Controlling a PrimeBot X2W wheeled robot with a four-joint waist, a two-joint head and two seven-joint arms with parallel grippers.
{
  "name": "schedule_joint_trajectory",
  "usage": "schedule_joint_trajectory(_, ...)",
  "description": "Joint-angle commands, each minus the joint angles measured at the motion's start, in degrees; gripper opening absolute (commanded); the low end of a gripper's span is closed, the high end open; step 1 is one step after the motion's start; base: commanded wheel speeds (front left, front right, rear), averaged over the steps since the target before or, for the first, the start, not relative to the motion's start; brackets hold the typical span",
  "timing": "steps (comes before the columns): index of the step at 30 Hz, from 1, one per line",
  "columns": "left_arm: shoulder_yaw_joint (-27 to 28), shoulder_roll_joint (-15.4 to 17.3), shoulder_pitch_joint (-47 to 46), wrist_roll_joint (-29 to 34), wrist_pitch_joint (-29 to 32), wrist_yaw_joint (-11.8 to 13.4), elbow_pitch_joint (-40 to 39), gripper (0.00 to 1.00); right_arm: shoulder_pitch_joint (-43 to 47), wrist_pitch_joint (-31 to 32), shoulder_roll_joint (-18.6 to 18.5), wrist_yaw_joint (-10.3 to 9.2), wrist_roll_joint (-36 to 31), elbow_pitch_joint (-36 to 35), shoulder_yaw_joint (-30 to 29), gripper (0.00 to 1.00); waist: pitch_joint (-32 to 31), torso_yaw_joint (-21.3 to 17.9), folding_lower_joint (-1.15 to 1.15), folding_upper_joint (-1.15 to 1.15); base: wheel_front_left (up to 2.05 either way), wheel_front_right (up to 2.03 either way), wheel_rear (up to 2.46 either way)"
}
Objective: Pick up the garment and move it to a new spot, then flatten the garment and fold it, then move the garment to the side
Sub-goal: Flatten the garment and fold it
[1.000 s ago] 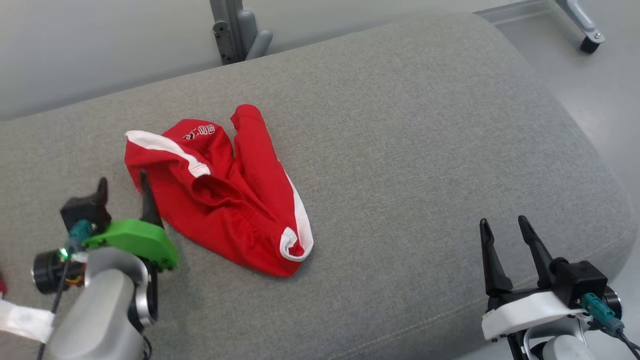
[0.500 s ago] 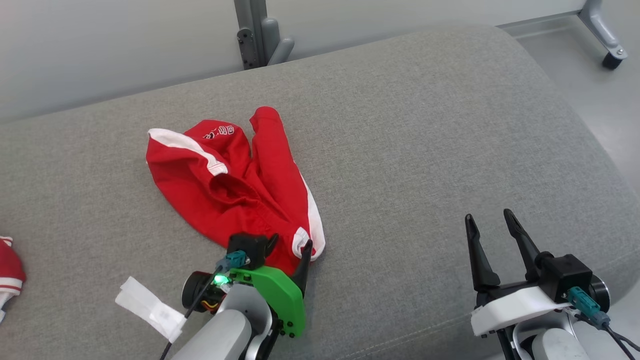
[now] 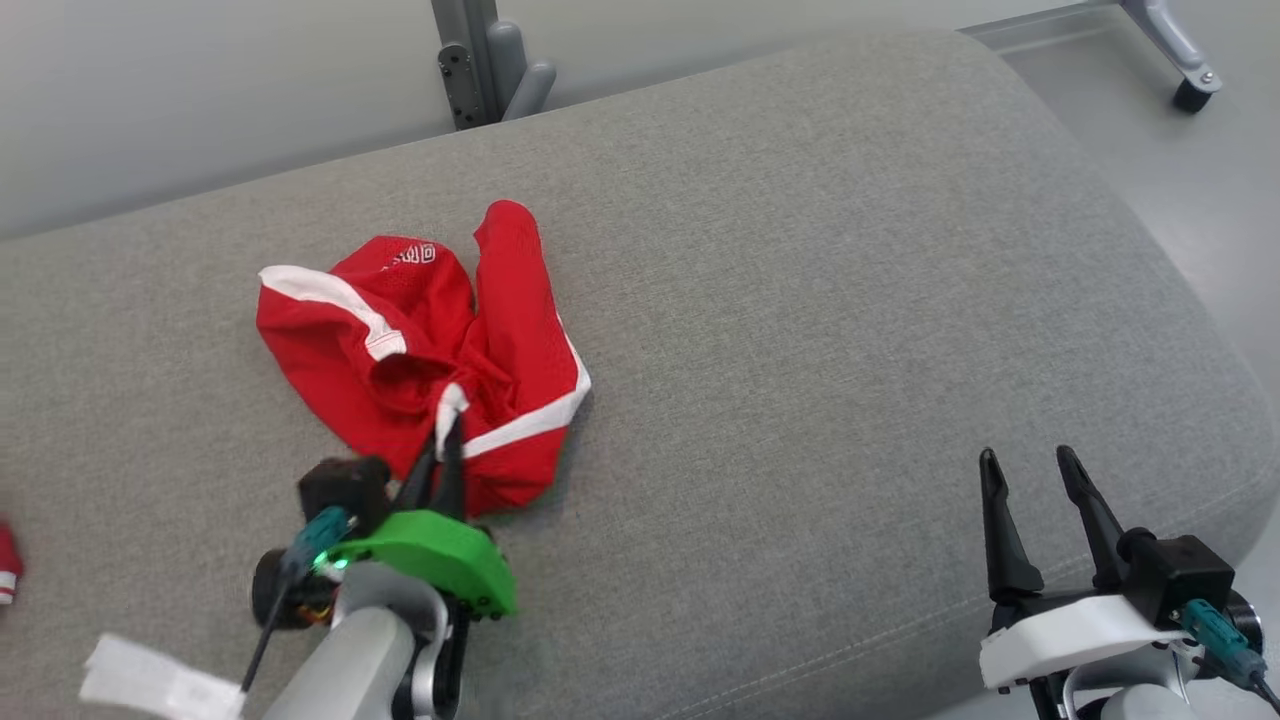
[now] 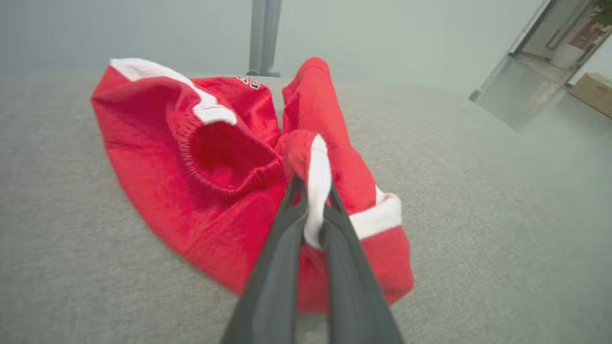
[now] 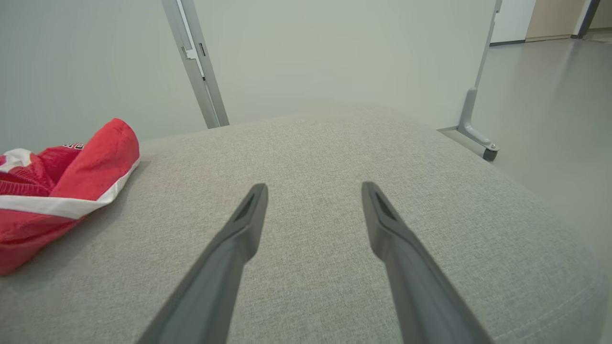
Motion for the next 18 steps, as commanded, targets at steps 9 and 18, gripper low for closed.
schedule_joint_trajectory(9, 29.2, -4.2, 25.2, -0.3, -4.9, 6.4, -15.7, 0.00, 0.7, -0.2, -0.1, -0.06, 0.3, -0.1, 0.3, 1.00, -0.9, 9.3, 0.00, 0.00, 0.00, 0.00, 0.00)
schedule_joint_trajectory(18, 34.6, -7.6, 26.2, 1.2, -4.9, 1.7, -5.8, 0.11, 0.1, -0.2, -0.1, -0.06, -1.2, 0.2, 0.4, 1.00, -0.9, 12.0, 0.00, 0.00, 0.00, 0.00, 0.00)
